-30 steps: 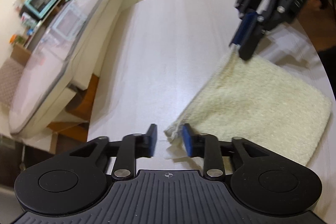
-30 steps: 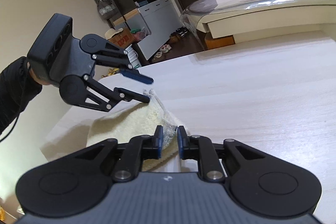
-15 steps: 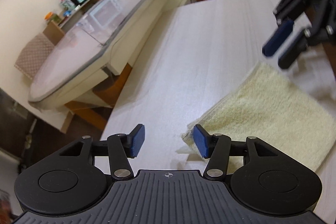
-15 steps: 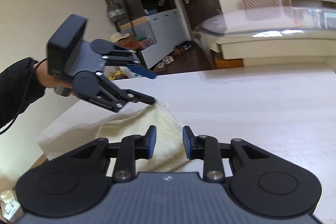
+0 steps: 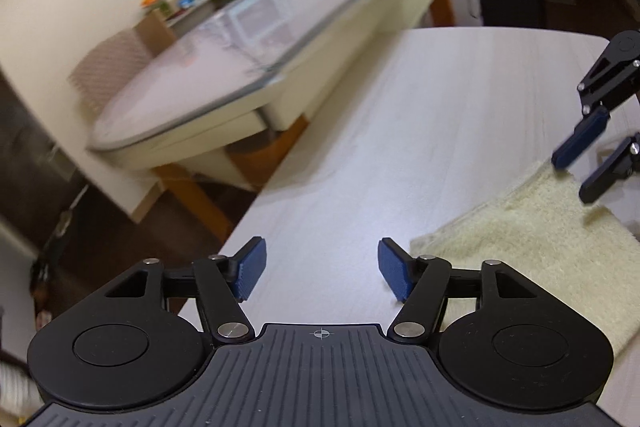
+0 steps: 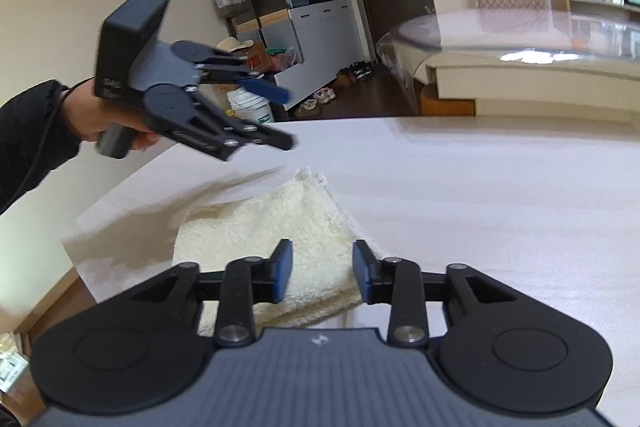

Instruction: Fold towel

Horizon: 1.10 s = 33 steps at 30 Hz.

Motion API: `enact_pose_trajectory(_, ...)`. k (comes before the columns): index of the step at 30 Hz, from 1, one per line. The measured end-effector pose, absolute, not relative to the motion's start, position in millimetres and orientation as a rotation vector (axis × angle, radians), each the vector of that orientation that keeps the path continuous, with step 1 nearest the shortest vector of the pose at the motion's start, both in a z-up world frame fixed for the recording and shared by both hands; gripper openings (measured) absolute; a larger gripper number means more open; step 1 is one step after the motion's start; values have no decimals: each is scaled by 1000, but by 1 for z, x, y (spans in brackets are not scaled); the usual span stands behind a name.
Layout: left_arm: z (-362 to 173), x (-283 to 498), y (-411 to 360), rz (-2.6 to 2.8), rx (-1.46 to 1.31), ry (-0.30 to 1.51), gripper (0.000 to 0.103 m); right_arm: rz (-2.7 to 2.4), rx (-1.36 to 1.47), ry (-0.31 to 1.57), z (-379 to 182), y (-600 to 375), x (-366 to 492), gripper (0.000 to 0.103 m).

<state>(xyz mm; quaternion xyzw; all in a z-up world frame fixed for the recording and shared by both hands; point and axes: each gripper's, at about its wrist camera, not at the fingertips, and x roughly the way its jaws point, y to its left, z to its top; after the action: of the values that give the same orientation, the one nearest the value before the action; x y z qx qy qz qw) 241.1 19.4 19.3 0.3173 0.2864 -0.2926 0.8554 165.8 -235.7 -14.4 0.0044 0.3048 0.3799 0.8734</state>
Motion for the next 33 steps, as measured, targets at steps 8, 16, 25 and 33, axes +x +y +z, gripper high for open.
enact_pose_trajectory(8,15,152,38,-625,633,639,77,837,-76,620,-7,-248,143,42)
enact_pose_trajectory(16,-10,141,48,-547,605,667,79,1004,-237,602,-9,-212,92,38)
enact_pose_trajectory(25,-13,150,52,-540,626,658,80,1029,-340,522,-13,-172,72,37)
enact_pose_trajectory(33,-14,167,57,-550,673,645,83,989,-343,522,-30,-155,62,42)
